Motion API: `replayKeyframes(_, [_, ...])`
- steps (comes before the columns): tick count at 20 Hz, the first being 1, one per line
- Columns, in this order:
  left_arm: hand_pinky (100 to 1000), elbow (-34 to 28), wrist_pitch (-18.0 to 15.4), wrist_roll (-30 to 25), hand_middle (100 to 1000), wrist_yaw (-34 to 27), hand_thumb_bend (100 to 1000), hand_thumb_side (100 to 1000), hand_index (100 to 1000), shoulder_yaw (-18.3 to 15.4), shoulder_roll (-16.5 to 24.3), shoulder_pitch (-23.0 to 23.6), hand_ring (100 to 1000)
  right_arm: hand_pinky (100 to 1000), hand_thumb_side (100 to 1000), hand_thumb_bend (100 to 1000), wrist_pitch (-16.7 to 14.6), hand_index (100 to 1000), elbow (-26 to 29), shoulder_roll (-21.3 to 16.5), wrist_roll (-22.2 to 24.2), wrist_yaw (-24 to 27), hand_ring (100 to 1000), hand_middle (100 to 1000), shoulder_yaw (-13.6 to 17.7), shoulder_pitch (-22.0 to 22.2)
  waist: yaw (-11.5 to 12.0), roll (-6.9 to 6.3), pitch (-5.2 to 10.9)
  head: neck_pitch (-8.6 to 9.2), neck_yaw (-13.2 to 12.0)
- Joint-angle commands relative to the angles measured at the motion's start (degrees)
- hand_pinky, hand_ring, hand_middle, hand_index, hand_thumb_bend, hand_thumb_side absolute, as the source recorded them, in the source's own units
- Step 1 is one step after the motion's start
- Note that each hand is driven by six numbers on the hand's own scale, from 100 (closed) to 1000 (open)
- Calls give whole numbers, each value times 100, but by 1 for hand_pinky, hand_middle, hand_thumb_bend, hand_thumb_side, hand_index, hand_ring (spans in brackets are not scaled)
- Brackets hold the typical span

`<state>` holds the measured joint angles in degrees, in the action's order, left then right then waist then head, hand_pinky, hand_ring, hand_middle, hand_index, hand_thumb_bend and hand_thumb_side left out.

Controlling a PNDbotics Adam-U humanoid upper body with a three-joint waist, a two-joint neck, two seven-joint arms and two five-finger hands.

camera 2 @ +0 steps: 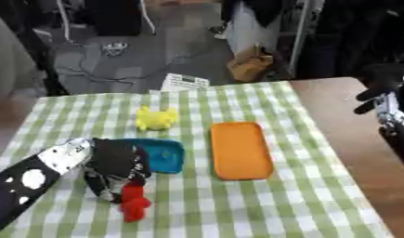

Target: Pick up objects on the table and place them in the box.

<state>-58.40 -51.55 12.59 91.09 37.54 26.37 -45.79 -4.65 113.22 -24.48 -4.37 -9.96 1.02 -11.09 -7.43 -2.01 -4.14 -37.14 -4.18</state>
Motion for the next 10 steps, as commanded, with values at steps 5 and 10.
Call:
replayKeyframes(5, [739,-165,-41,-526,643,-539,509,378,747,57,40,-110,698,516,684,100,-9,748,137,-112,26,52,587,734,23,-72,2,-30,121,61,6])
replayKeyframes(10, [738,-263,-41,-1277,634,-1108,501,394,734,141,32,-144,695,516,684,100,-10,748,137,-110,30,55,587,734,20,-76,-5,-34,122,70,0])
